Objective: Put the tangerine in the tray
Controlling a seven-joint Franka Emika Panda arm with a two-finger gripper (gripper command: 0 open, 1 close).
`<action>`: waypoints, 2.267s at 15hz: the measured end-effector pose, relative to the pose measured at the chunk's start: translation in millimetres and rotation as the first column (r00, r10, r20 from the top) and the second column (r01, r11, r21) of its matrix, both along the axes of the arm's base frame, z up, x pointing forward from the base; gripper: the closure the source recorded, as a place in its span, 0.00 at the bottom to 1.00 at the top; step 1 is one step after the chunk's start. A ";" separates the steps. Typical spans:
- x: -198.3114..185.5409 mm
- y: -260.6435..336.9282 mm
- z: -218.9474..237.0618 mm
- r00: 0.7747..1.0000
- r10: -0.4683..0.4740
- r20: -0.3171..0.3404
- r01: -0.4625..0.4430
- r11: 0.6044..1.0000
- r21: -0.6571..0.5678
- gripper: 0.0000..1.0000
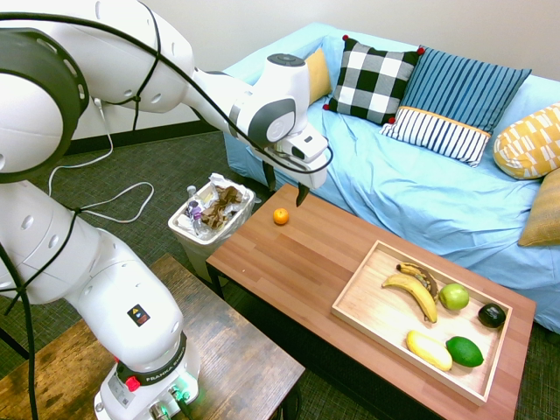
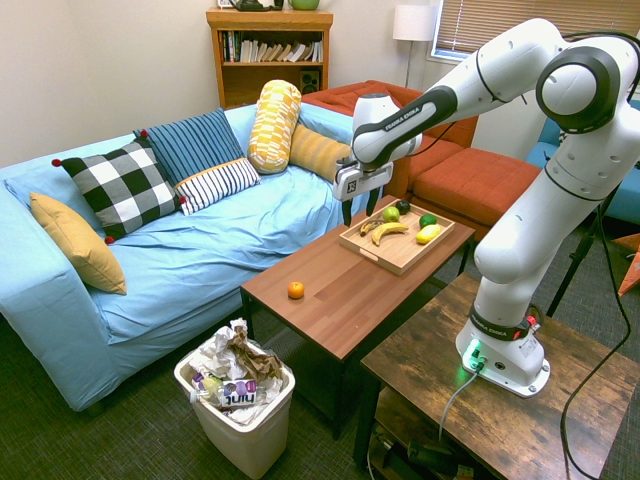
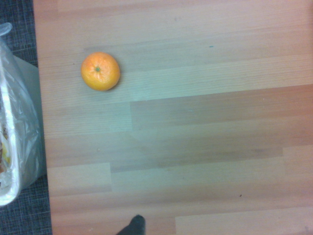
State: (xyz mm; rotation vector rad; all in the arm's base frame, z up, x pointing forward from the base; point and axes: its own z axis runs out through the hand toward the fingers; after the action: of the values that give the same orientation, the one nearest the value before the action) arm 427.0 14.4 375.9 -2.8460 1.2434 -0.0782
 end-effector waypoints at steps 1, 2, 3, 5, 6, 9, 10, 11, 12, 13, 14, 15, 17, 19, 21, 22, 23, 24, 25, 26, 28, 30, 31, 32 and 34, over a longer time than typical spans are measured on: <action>0.9 0.0 0.0 1.000 0.000 0.000 0.000 1.000 0.000 0.00; 1.6 0.1 -0.7 1.000 0.000 -0.002 0.000 1.000 0.001 0.00; 4.8 0.8 -1.6 1.000 0.000 0.000 0.000 1.000 0.003 0.00; 19.6 9.3 -7.7 1.000 0.002 0.009 -0.002 1.000 0.015 0.00; 31.0 18.4 -13.0 1.000 0.004 0.017 -0.004 1.000 0.020 0.00; 70.5 56.5 -42.5 1.000 0.005 0.014 -0.006 0.999 0.031 0.00; 84.1 70.0 -58.2 1.000 0.003 0.004 -0.003 1.000 0.026 0.00; 97.9 82.1 -74.5 1.000 0.000 -0.008 0.000 1.000 0.020 0.00; 112.6 93.9 -92.8 1.000 0.000 -0.021 0.000 1.000 0.010 0.00; 126.4 102.9 -109.6 0.999 -0.002 -0.032 0.002 1.000 -0.004 0.00; 139.0 110.9 -124.1 0.999 -0.004 -0.039 0.004 1.000 -0.012 0.00; 149.5 118.0 -139.5 0.999 -0.003 -0.052 0.003 1.000 -0.018 0.00; 161.9 127.9 -170.3 0.996 0.002 -0.084 -0.004 1.000 -0.027 0.00; 166.2 132.7 -196.7 0.993 -0.002 -0.115 -0.001 1.000 -0.030 0.00; 165.7 135.9 -217.4 0.990 -0.006 -0.141 0.001 0.999 -0.032 0.00; 165.2 137.3 -227.6 0.988 -0.008 -0.153 0.003 0.999 -0.034 0.00; 164.5 139.0 -237.1 0.986 -0.007 -0.164 0.001 0.999 -0.036 0.00; 165.1 140.0 -245.7 0.985 -0.008 -0.170 0.001 0.999 -0.039 0.00; 166.3 139.0 -254.5 0.985 -0.011 -0.175 0.004 0.999 -0.042 0.00; 169.2 136.8 -262.0 0.984 -0.017 -0.178 0.010 0.999 -0.044 0.00; 174.4 133.6 -273.1 0.983 -0.029 -0.182 0.021 0.999 -0.045 1.00; 176.3 133.9 -278.5 0.982 -0.033 -0.185 0.026 0.999 -0.042 1.00; 176.8 134.4 -279.3 0.982 -0.035 -0.186 0.028 0.999 -0.040 1.00; 176.8 134.8 -279.7 0.982 -0.036 -0.187 0.030 0.999 -0.038 1.00; 176.8 134.9 -279.8 0.982 -0.037 -0.188 0.031 0.999 -0.034 1.00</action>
State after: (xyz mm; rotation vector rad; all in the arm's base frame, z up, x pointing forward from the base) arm 603.8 149.2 96.1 -2.9159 1.3343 0.1774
